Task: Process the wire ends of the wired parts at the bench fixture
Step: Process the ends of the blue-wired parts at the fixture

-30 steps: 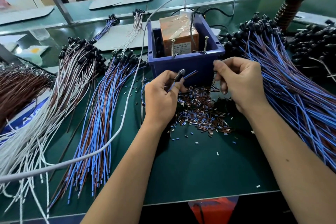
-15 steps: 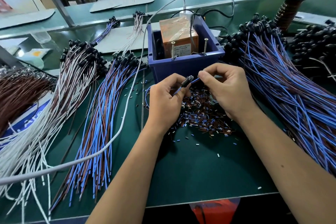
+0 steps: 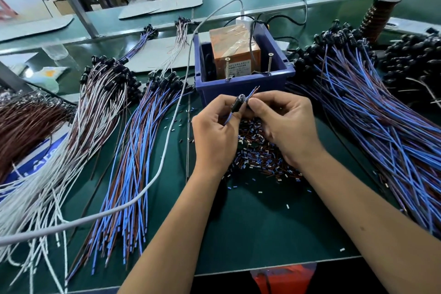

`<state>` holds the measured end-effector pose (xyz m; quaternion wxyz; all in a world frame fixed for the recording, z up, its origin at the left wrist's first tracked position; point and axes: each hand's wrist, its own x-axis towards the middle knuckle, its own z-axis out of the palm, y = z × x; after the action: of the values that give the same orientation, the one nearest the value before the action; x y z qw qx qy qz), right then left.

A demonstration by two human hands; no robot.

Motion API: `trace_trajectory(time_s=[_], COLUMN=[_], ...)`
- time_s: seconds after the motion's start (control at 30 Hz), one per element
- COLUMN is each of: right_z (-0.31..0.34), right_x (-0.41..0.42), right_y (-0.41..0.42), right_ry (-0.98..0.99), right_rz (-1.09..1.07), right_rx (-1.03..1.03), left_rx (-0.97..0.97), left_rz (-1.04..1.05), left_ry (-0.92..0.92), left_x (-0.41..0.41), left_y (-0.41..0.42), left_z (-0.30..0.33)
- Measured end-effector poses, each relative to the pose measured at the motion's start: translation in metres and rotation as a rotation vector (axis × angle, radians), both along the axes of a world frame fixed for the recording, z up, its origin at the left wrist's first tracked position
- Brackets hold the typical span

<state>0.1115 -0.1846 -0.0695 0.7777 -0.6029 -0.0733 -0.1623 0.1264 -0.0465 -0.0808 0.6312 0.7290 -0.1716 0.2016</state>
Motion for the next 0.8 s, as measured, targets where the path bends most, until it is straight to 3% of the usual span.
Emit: trace_trajectory(time_s=[0.23, 0.37, 0.43, 0.63, 0.8], right_z=[0.000, -0.001, 0.001, 0.001, 0.000], right_x=[0.002, 0.004, 0.005, 0.006, 0.006], right_y=[-0.004, -0.006, -0.009, -0.016, -0.016], right_ry=[0.071, 0.030, -0.004, -0.115, -0.207], right_rz=[-0.010, -0.011, -0.041, -0.288, -0.575], right_rx=[-0.004, -0.009, -0.019, -0.203, -0.413], left_rx=[0.083, 0.209, 0.177, 0.036, 0.039], left_rz=[0.046, 0.272, 0.384, 0.572, 0.595], left_ry=[-0.017, -0.276, -0.341, -0.368, -0.341], left_x=[-0.004, -0.007, -0.008, 0.006, 0.012], left_y=[-0.004, -0.005, -0.006, -0.007, -0.007], left_z=[0.001, 0.004, 0.005, 0.009, 0.005])
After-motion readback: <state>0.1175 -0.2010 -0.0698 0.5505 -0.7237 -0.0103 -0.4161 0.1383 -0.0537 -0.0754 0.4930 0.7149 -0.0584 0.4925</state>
